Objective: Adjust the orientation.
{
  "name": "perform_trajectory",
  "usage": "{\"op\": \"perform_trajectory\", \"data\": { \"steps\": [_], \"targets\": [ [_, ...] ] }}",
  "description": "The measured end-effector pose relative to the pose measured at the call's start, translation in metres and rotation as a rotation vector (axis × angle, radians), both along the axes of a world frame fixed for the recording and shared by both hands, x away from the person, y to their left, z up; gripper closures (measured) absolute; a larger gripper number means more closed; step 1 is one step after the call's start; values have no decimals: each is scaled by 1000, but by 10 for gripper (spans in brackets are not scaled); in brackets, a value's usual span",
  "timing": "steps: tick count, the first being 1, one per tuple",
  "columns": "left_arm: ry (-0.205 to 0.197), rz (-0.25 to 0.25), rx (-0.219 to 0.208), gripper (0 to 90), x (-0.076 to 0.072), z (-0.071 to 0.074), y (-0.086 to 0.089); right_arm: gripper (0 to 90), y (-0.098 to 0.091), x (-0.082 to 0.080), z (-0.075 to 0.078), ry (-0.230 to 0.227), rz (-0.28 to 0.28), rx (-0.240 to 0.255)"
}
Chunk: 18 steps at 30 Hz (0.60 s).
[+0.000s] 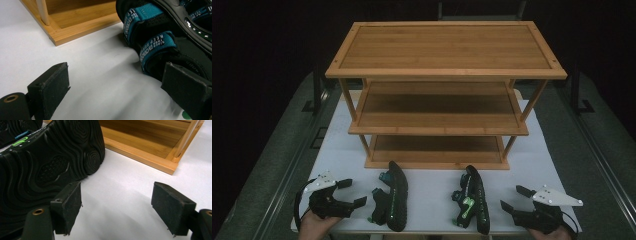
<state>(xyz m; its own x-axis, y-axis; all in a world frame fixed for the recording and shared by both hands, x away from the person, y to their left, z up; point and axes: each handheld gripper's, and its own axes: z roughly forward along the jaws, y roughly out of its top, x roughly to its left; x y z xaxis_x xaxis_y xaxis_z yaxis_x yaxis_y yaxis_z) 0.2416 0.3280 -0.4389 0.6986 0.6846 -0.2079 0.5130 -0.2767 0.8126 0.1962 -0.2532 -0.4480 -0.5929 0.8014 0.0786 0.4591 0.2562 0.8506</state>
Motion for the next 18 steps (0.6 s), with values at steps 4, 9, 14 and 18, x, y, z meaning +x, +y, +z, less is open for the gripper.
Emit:
{"op": "perform_trajectory", "data": {
  "steps": [4, 9, 14, 18],
  "targets": [
    [2, 1, -3, 69, 0, 0, 0, 238, -3, 1, -1, 7, 0, 5],
    [4, 2, -5, 69, 1, -1, 1, 238, -3, 1, 0, 3, 3, 7],
    [-1, -11, 0, 68, 0, -1, 1, 235, -2, 1, 0, 3, 6, 6],
    [5, -18, 0, 69, 0, -2, -1, 235, -1, -2, 5, -12, 5, 11]
  ]
}}
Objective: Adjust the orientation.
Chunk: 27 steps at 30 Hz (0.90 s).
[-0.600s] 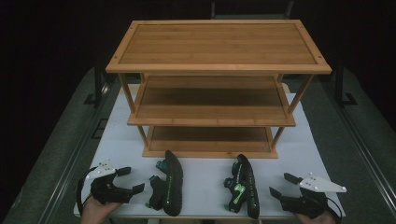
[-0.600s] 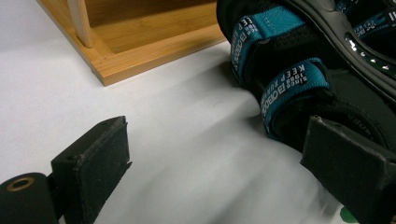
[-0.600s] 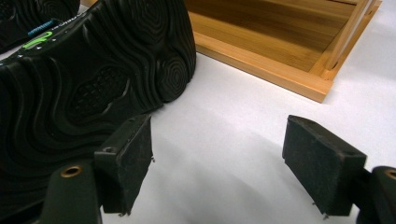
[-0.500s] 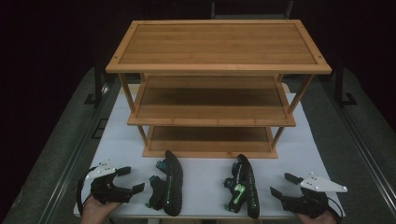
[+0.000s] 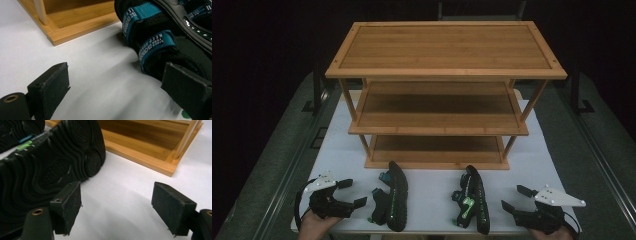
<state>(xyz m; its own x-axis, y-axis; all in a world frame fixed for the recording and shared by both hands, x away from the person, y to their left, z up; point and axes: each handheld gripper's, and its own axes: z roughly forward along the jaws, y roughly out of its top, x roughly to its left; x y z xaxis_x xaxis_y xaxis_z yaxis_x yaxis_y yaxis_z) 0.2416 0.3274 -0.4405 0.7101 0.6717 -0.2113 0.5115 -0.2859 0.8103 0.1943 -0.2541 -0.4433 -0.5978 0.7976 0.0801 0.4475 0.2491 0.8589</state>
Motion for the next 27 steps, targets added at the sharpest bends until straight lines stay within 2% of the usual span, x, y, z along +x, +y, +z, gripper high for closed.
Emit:
{"op": "perform_trajectory", "data": {
  "steps": [3, 9, 14, 16, 18, 20, 21, 22, 24, 27],
  "targets": [
    [2, -7, 10, 69, -1, 0, -1, 235, 4, -3, 5, -10, 4, 7],
    [12, -14, 21, 70, -1, 0, -4, 240, 22, -7, 16, -40, 60, 5],
    [21, -30, 30, 77, -1, 0, -8, 246, 26, -9, 20, -45, 77, 6],
    [22, -49, 33, 138, -1, -1, -10, 247, 27, -9, 23, -51, 83, 8],
    [37, -66, 34, 141, 1, -1, -13, 255, 28, -10, 26, -58, 87, 9],
    [44, -90, 32, 219, 1, -2, -15, 277, 30, -10, 31, -67, 96, 18],
    [48, -95, 37, 229, 2, -3, -16, 285, 32, -10, 33, -70, 96, 18],
    [53, -98, 38, 234, 2, -3, -18, 306, 33, -10, 35, -74, 103, 15],
    [52, -108, 31, 302, 3, -3, -21, 359, 41, -9, 41, -86, 130, 17],
    [58, -125, 34, 318, 5, -3, -26, 392, 46, -9, 43, -85, 149, 14]
  ]
}}
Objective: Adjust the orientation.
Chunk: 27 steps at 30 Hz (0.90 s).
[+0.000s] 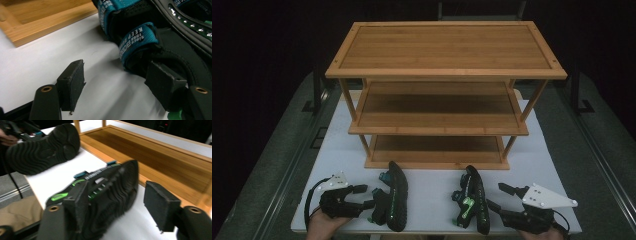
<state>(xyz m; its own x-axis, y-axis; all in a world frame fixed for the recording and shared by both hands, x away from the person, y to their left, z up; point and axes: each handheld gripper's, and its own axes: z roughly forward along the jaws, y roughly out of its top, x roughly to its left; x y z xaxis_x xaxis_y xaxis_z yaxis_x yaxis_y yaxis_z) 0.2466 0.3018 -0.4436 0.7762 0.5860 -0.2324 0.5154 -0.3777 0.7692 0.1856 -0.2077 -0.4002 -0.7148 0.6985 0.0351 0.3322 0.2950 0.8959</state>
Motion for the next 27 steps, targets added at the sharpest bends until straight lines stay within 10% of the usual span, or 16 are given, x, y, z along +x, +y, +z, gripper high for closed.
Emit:
{"op": "perform_trajectory", "data": {
  "steps": [14, 27],
  "targets": [
    [35, -6, 35, 480, 10, -4, -17, 728, 34, 6, 8, -29, 59, -69],
    [32, -31, -30, 577, 9, 1, -25, 796, 36, 8, 2, -22, 19, -115]
  ]
}}
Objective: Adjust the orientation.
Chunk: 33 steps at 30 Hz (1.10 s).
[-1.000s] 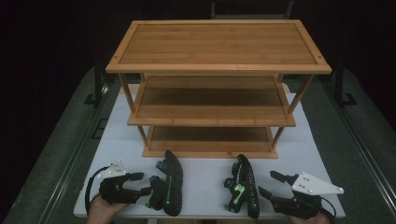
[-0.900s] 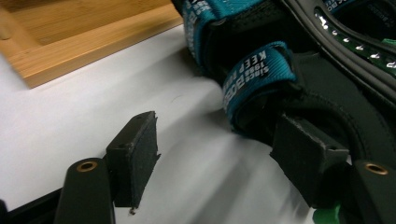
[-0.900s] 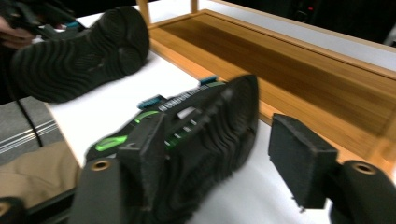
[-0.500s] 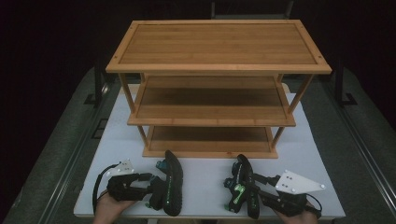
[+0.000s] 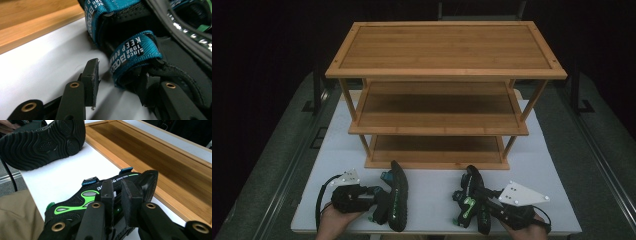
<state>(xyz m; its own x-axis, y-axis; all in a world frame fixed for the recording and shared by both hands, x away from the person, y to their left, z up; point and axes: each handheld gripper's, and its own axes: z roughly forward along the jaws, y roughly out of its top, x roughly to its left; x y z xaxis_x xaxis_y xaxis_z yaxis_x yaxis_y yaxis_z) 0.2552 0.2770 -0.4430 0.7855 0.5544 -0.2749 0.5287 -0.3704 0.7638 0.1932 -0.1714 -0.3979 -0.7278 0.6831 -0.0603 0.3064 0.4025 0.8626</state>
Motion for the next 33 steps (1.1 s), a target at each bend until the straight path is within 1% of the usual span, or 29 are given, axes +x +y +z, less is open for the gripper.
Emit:
{"op": "perform_trajectory", "data": {
  "steps": [4, 6, 9, 11, 13, 16, 20, 22, 24, 26, 29, 33],
  "targets": [
    [-13, -15, -27, 594, -1, 5, -7, 797, -4, -1, 0, 2, -8, 9],
    [-12, -19, -32, 594, -1, 7, -10, 797, -7, -1, 0, 3, -12, 11],
    [-10, -20, -36, 594, 0, 9, -13, 796, -14, -2, 1, 2, -33, 13],
    [-13, -19, -43, 594, -1, 11, -15, 795, -16, -2, 1, 3, -39, 14],
    [-26, -19, -41, 593, -1, 12, -18, 792, -21, -2, 1, 10, -49, 20],
    [-29, -25, -51, 593, 0, 16, -23, 787, -27, -2, 1, 21, -63, 27],
    [-32, -25, -53, 594, 2, 19, -33, 778, -34, -3, 1, 26, -82, 33],
    [-44, -14, -45, 593, 3, 20, -38, 777, -37, -3, 0, 27, -89, 33],
    [-46, -7, -54, 593, 4, 20, -44, 774, -41, -3, 0, 32, -95, 41],
    [-40, -12, -75, 594, 6, 20, -48, 773, -46, -3, -1, 40, -107, 46],
    [-42, -21, -80, 580, 8, 22, -57, 773, -52, -4, -4, 40, -125, 45],
    [-40, -26, -87, 573, 8, 23, -70, 772, -62, -4, -7, 55, -146, 46]
  ]
}}
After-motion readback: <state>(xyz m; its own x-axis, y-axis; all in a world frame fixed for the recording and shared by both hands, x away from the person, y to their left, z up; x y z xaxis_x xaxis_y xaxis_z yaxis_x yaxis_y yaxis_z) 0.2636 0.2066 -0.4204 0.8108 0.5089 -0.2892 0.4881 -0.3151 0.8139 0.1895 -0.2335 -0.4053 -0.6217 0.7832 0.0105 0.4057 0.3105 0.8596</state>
